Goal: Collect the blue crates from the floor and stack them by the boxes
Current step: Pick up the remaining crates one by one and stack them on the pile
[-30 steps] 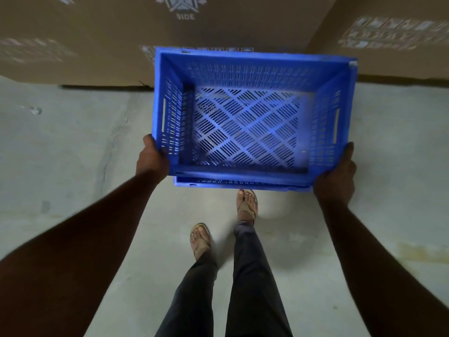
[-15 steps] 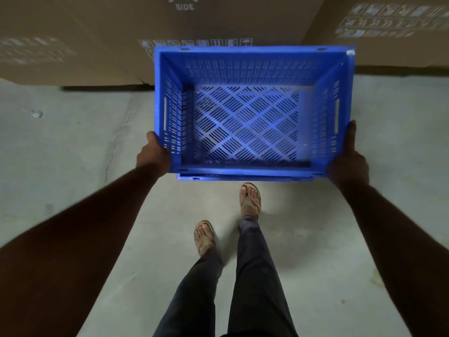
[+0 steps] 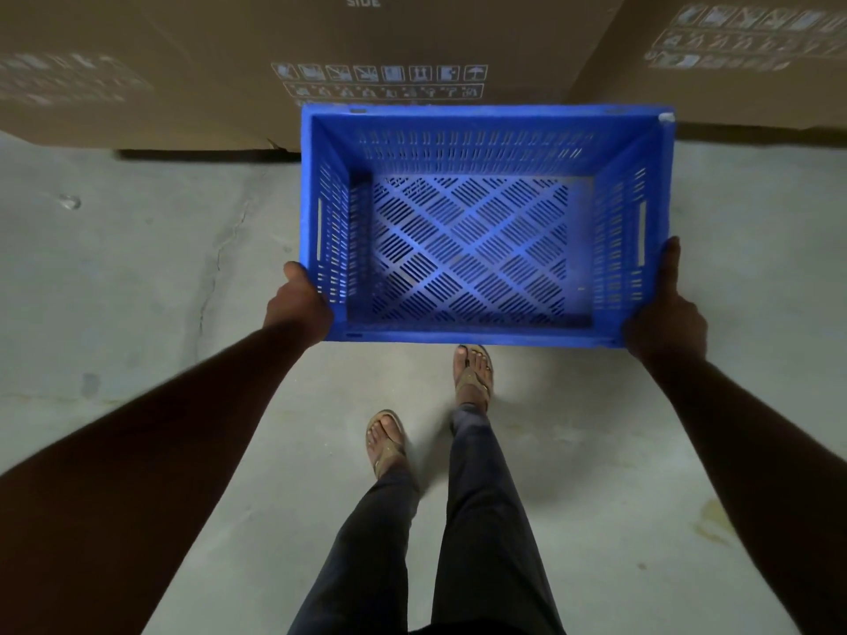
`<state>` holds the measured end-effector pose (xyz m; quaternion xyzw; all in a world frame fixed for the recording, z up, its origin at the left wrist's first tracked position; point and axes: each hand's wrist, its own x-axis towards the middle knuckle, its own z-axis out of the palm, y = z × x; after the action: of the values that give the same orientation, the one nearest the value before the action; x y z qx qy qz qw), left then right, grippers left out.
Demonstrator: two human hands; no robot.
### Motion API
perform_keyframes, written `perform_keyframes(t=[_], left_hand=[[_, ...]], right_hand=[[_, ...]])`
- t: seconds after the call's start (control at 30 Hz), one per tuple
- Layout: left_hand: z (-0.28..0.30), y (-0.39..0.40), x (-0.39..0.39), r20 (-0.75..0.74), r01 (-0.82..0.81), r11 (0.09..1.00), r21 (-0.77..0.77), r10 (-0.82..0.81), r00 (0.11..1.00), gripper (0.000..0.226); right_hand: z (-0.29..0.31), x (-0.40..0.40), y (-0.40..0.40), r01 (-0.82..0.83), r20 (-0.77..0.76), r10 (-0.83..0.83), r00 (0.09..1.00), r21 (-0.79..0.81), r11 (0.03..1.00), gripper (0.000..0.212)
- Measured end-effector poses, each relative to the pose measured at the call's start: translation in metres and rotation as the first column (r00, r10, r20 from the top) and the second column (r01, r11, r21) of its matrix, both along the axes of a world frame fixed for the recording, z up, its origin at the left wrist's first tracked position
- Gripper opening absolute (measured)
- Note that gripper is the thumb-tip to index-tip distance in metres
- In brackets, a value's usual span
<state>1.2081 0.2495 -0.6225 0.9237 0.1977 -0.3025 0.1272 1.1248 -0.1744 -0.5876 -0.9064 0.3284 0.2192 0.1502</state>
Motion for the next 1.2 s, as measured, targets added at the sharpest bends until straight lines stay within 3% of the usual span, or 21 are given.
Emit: perform_keyframes(t=[0.47, 0.8, 1.2], left_hand=[[-0.003, -0.002, 0.003, 0.052, 0.048, 0.999, 0.004, -0.049, 0.997, 0.033], [0.001, -0.013, -0.011, 0.067, -0.017, 1.000, 0.004, 0.016, 0.998, 0.023], [0.001, -0.016, -0.005, 0.050, -0.095, 0.995, -0.022, 0.096, 0.994, 0.025]], right_hand=[[-0.009, -0.017, 0.001, 0.013, 0.019, -0.013, 1.000, -0.010, 1.000, 0.118], [-0.005, 0.000, -0.006, 0.047, 0.016, -0.047, 0.999, 0.009, 0.999, 0.113], [-0.022, -0.009, -0.019, 0.027, 0.051, -0.026, 0.998, -0.013, 1.000, 0.121]])
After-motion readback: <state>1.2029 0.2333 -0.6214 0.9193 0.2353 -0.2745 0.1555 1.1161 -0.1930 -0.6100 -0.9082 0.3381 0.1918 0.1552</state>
